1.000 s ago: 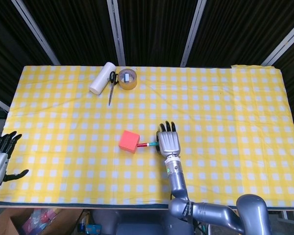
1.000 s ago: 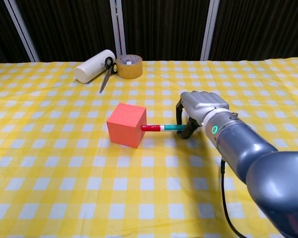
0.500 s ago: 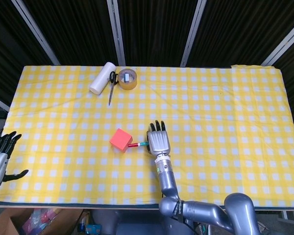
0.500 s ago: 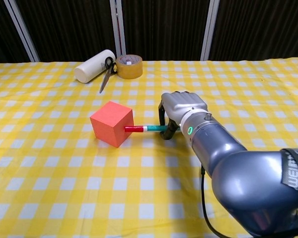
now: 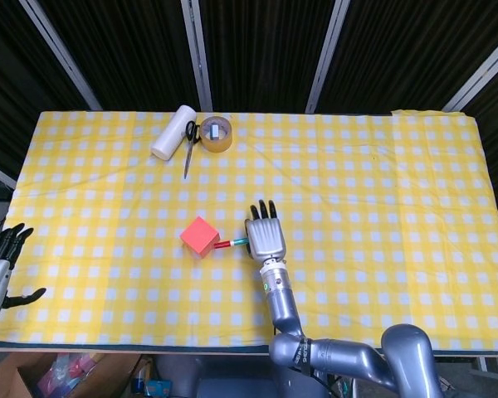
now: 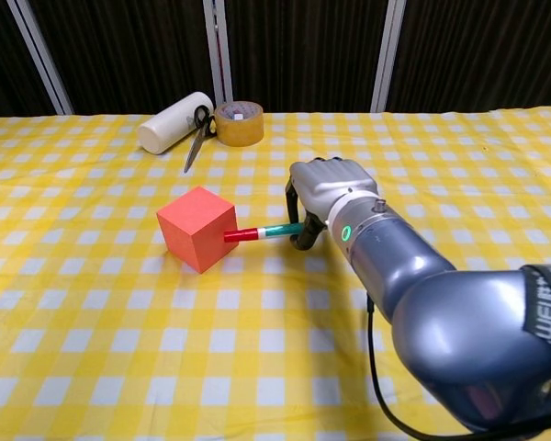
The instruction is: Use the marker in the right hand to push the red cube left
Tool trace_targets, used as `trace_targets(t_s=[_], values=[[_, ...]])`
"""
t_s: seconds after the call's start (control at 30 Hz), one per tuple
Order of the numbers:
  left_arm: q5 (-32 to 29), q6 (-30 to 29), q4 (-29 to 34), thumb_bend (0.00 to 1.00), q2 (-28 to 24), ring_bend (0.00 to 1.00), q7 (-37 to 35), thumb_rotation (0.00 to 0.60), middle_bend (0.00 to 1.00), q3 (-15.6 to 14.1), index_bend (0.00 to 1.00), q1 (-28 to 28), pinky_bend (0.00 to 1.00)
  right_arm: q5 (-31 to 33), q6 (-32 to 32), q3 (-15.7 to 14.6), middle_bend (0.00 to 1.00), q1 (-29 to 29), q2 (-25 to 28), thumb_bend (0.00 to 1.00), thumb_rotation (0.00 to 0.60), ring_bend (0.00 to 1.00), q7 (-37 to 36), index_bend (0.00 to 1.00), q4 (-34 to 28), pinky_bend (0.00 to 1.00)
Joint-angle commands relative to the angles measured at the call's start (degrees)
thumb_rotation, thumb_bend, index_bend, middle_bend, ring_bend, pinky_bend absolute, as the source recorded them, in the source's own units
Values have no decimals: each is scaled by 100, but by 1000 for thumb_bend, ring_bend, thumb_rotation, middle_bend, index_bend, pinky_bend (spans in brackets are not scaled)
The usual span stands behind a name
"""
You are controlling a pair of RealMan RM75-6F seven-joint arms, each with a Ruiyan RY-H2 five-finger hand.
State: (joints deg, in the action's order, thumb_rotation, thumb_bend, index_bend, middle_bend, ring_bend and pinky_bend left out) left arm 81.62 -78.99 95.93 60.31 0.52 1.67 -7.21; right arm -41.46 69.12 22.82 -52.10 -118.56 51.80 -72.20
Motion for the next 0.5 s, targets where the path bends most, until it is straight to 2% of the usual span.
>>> trace_targets(t_s=[0.03,0.23,0.37,0.5], values=[[-1,-12,-1,0,-5,0,1,600,0,-1,0,9,0,-125,166,-87,181,174,319,560,600,22,21,633,-333,0],[-1,-42,-2,0,0,0,23,600,0,4,0,23,0,-279,402,-276,181,566,1122,559,600,22,41,633,-1044,0],[50,-91,-7,0,16,0,103,600,0,-11,0,38,0,-421,445,-542,181,960,1882,559,600,22,-101,633,-1502,0],[94,-148,0,0,38,0,173,600,0,-14,0,52,0,-475,404,-780,181,1365,2517,560,600,22,-455,633,-1684,0]])
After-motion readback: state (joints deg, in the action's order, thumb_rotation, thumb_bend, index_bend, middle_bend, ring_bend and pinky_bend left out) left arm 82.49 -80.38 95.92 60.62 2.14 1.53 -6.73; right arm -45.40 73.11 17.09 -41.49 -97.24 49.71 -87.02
